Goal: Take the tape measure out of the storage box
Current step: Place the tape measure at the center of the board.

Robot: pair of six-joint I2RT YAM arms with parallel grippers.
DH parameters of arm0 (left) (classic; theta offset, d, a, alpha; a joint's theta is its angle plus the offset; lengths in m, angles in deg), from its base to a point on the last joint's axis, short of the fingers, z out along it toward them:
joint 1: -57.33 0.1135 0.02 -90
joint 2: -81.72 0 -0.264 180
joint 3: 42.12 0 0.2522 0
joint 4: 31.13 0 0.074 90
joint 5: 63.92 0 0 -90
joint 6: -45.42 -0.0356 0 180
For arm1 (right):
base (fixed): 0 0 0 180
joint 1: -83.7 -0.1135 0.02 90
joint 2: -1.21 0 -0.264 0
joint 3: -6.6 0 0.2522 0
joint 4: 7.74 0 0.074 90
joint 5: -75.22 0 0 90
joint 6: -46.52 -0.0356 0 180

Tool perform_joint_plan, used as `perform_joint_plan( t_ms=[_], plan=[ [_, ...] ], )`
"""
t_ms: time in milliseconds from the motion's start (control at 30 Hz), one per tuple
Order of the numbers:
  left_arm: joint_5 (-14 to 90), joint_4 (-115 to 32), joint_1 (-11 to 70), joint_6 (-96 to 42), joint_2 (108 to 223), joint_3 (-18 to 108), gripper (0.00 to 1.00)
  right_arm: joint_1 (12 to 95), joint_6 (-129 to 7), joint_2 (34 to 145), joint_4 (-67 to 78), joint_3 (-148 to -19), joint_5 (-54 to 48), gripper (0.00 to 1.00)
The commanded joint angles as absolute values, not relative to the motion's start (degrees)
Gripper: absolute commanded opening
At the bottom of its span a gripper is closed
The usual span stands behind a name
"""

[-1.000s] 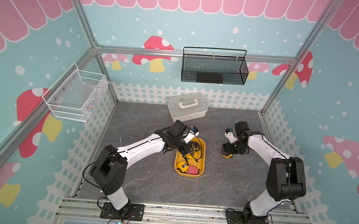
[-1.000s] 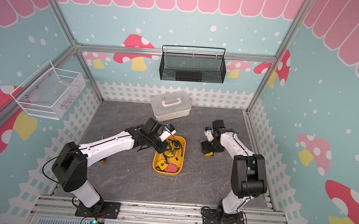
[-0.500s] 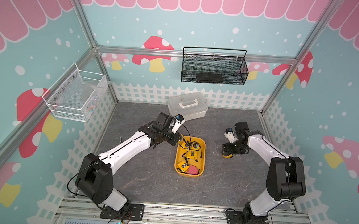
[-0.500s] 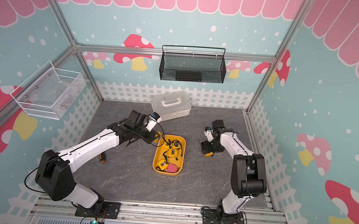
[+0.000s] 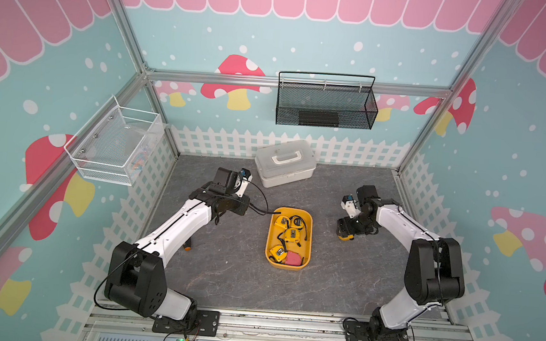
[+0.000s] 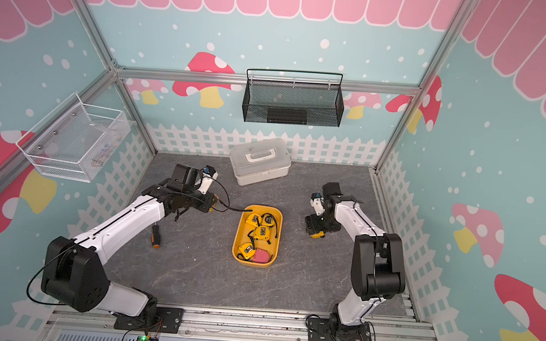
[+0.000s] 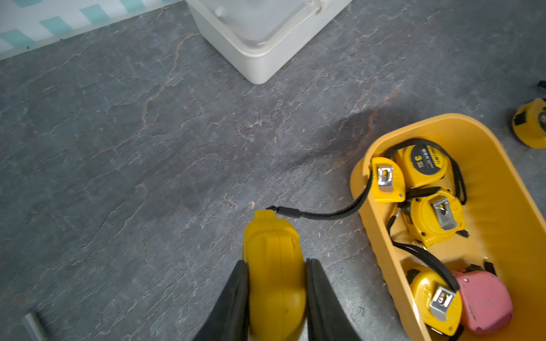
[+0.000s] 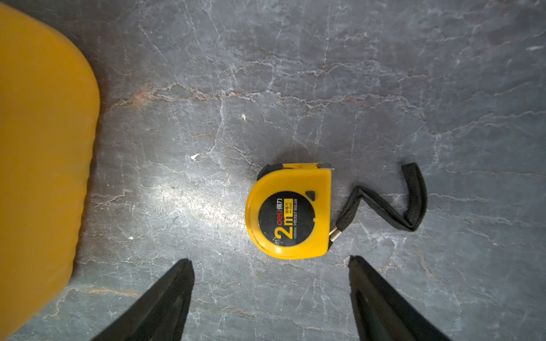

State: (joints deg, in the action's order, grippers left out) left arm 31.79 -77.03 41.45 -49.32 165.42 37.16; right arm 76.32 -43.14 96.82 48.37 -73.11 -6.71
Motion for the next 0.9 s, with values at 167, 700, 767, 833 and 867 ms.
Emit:
perform_joint_plan(
  t_ms=[167, 700, 767, 833, 867],
  plan=[
    [23.5, -77.7, 43.3, -50.1, 169.1, 37.4, 0.15, 76.7, -42.9, 97.6, 48.3, -72.5, -5.9, 0.83],
    [12.5, -78.7, 43.3, -48.1, 179.7, 38.6, 0.14, 76.7, -42.7, 97.8, 48.0, -72.3, -5.8, 0.83],
    [12.0, -78.7, 43.3, -47.5, 180.4, 38.7, 0.14, 76.7, -42.7, 97.9, 48.0, -72.3, -5.8, 0.83],
    [10.7, -78.5, 43.3, -47.2, 181.0, 38.9, 0.14, 76.7, -42.6, 98.0, 48.0, -72.3, -5.7, 0.83],
    [10.2, -78.5, 43.2, -47.1, 181.4, 39.1, 0.14, 76.7, -42.6, 98.1, 48.0, -72.3, -5.7, 0.83]
  ],
)
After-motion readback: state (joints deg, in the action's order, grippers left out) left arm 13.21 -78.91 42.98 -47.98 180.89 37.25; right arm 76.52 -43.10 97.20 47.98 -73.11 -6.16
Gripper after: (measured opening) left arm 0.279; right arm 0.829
